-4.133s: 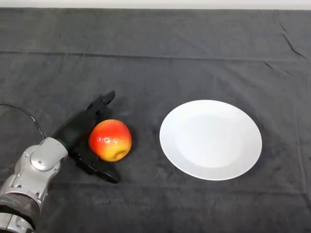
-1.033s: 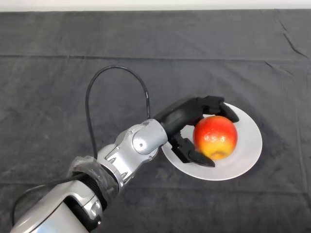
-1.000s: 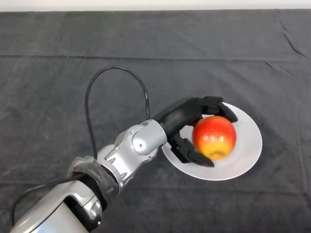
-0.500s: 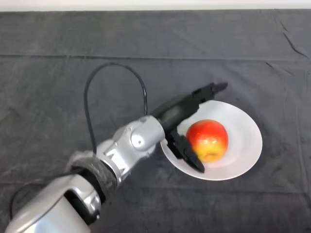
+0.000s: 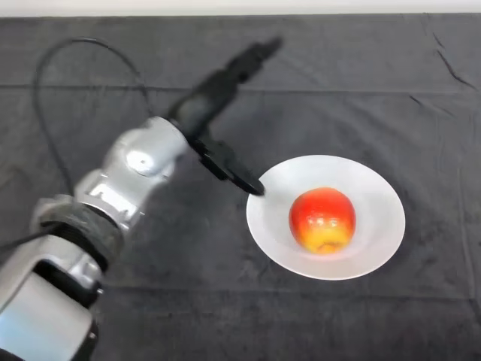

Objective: Move the apple to the plate

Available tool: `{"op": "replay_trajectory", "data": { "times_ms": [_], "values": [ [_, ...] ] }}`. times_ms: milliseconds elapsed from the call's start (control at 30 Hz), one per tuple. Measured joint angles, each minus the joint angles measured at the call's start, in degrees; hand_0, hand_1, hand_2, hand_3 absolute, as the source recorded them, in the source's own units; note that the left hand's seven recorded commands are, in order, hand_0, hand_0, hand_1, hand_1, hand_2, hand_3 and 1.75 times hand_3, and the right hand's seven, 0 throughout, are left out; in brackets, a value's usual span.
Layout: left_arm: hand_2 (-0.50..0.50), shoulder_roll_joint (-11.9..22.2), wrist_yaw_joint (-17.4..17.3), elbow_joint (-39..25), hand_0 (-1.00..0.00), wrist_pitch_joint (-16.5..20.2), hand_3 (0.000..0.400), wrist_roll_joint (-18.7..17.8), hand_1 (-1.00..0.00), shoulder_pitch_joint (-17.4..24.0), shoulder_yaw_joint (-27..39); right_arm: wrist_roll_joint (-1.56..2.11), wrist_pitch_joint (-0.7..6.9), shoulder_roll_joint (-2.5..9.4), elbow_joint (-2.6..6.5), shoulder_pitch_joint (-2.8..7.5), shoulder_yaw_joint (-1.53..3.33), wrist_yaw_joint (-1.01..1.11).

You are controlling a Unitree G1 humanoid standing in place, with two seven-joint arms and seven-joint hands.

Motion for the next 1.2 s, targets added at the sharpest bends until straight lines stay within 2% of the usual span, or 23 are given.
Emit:
{"op": "replay_trajectory", "data": {
  "times_ms": [800, 1200],
  "values": [
    [0.00, 20.6, -3.2, 1.2, 0.00, -5.0, 0.000, -13.4, 0.00, 0.3, 26.8, 0.03, 0.01, 0.00, 0.00, -0.01, 0.01, 0.00],
    [0.00, 29.0, -3.8, 4.6, 0.00, -5.9, 0.000, -19.1, 0.00, 7.9, 39.1, 0.04, 0.01, 0.01, 0.00, -0.02, 0.00, 0.01]
  ]
}}
